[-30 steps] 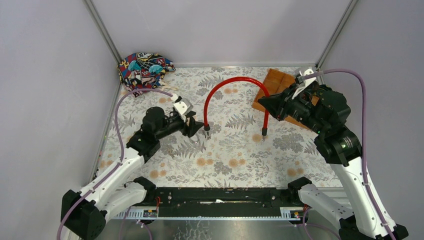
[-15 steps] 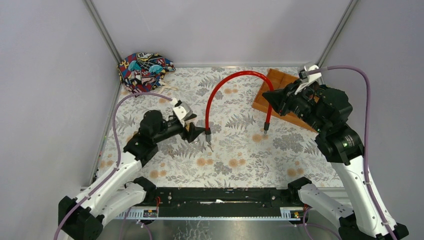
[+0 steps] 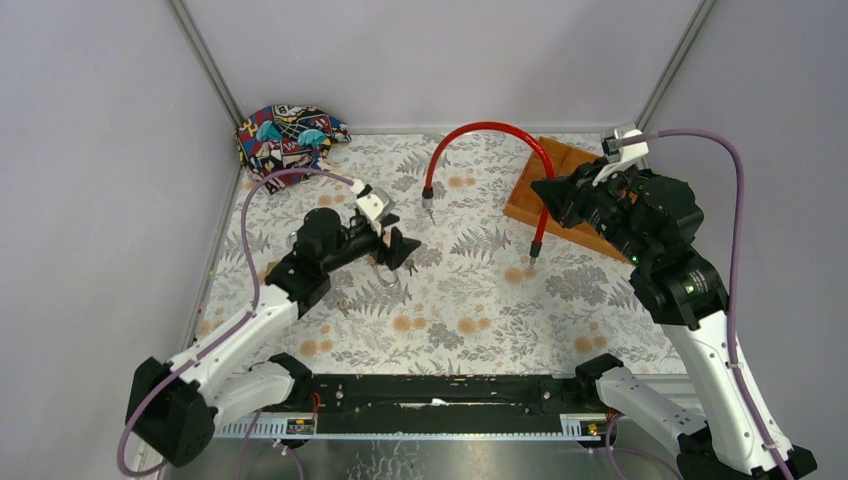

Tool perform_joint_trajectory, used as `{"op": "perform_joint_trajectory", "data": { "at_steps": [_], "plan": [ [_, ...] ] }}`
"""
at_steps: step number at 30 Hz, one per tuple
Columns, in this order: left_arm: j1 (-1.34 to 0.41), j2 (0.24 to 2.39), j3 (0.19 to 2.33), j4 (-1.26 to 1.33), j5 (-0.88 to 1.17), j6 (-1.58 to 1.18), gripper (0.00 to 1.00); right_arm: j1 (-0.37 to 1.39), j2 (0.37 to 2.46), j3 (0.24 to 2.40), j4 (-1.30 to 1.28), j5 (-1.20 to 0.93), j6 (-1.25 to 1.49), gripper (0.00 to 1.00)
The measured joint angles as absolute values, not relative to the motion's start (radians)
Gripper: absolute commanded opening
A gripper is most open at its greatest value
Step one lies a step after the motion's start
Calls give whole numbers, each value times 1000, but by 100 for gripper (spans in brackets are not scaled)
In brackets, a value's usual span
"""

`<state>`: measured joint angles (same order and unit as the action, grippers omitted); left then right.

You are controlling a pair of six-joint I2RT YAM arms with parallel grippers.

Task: Lock with the key
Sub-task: Pick up the lock from the center of the board, then lock the lock.

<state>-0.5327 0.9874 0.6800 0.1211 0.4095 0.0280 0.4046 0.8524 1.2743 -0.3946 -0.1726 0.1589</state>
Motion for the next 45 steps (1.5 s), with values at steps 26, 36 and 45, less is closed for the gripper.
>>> {"op": "perform_joint_trajectory", "data": {
  "at_steps": [26, 36, 45],
  "plan": [
    [-594, 1195, 716, 360, 292, -186, 0, 405, 832, 1251, -391, -204, 244, 0],
    [-622, 1179, 849, 443, 630, -498, 0, 404, 835, 1222, -114, -301, 425, 0],
    [-743, 1136, 1259, 708, 989, -553, 0, 403, 886, 1219, 619, -390, 724, 0]
  ]
}}
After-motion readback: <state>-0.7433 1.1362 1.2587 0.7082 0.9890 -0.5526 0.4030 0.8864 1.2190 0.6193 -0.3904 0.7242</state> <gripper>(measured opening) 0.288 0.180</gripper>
